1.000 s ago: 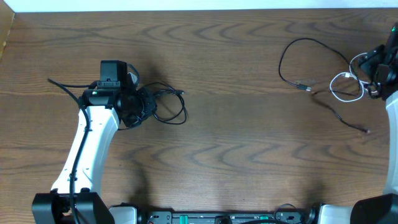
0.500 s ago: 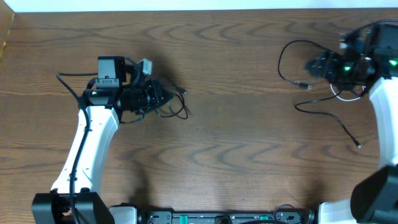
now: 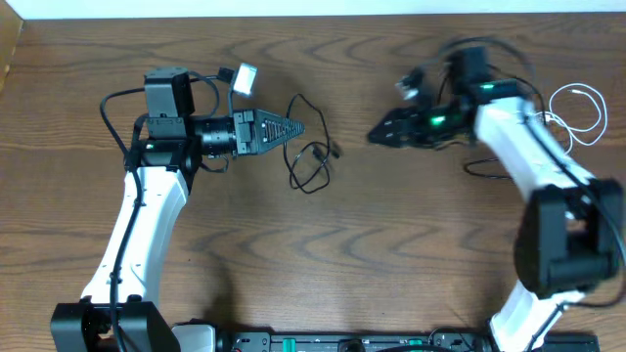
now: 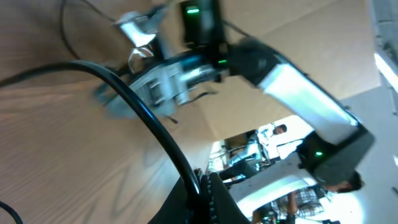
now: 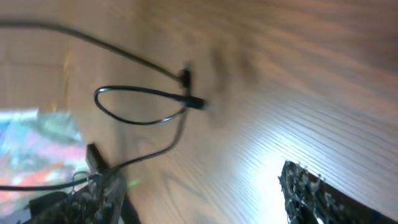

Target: Untangle cables

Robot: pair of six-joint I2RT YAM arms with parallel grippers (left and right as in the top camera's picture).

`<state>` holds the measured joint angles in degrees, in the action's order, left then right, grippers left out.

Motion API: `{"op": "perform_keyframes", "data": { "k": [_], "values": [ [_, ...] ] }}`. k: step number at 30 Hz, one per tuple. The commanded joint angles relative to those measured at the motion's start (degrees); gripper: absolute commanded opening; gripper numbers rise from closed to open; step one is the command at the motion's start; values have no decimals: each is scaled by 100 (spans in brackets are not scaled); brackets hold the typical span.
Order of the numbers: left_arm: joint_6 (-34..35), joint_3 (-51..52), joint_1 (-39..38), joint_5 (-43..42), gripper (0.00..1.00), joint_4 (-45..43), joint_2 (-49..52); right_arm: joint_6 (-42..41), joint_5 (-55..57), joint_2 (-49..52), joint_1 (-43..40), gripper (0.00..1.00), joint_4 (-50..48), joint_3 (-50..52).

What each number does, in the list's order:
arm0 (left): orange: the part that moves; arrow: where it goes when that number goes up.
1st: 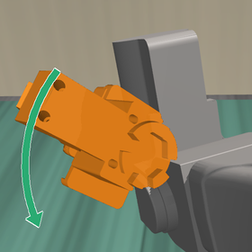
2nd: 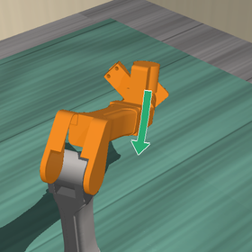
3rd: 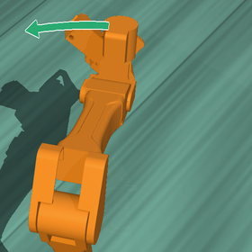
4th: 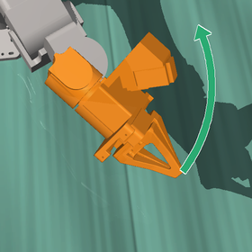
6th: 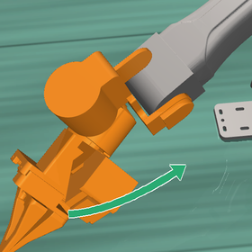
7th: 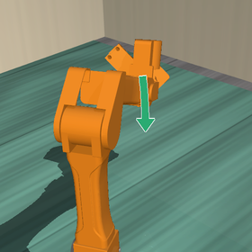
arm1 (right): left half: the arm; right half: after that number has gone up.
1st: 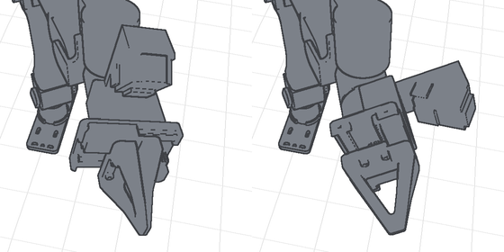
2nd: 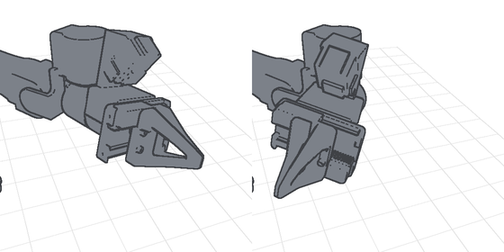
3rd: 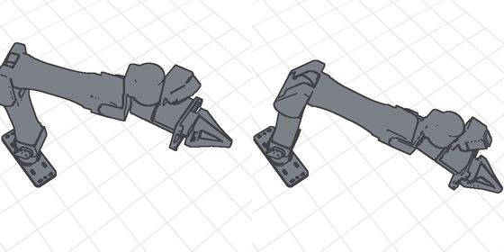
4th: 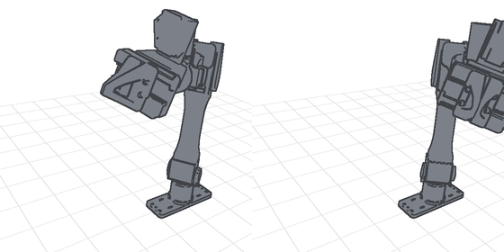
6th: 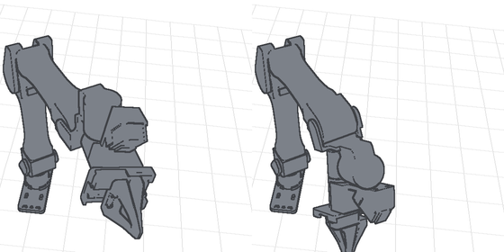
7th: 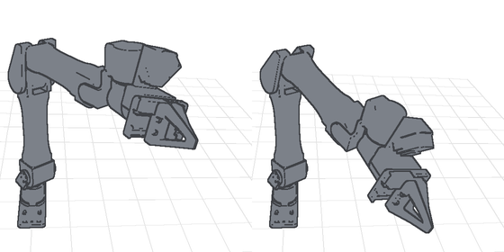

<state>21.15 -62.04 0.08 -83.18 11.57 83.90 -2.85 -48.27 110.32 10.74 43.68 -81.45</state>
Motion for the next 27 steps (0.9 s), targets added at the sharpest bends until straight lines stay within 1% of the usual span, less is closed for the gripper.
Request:
{"op": "perform_keyframes", "data": {
  "k": [1,3,7,9,12,15,20,24,27],
  "values": [
    [765,-2,-17,-337,7,-273,33,118,-800,291,452,77,-315,31],
    [1075,-2,-17,-337,7,-476,33,15,-717,455,723,72,-693,31],
    [1537,0,-17,-339,7,-750,33,-846,-50,730,1176,70,-1456,31],
    [1731,-2,-17,-337,7,-813,33,-1300,590,859,1397,73,-1932,31],
    [2002,-2,-17,-339,8,-964,33,-1853,1567,1088,1792,82,-2754,31],
    [2122,-2,-17,-341,7,-1064,33,-1906,1631,1261,2149,82,-3451,31],
    [2175,0,-17,-339,8,-1062,33,-1895,1930,1274,2597,82,-4124,31],
    [2267,-2,-17,-341,7,-1064,33,-1897,3053,1276,2861,83,-4564,31],
    [2267,-2,-15,-345,8,-1062,33,-1897,4503,1276,2975,82,-4474,31]
  ]
}}
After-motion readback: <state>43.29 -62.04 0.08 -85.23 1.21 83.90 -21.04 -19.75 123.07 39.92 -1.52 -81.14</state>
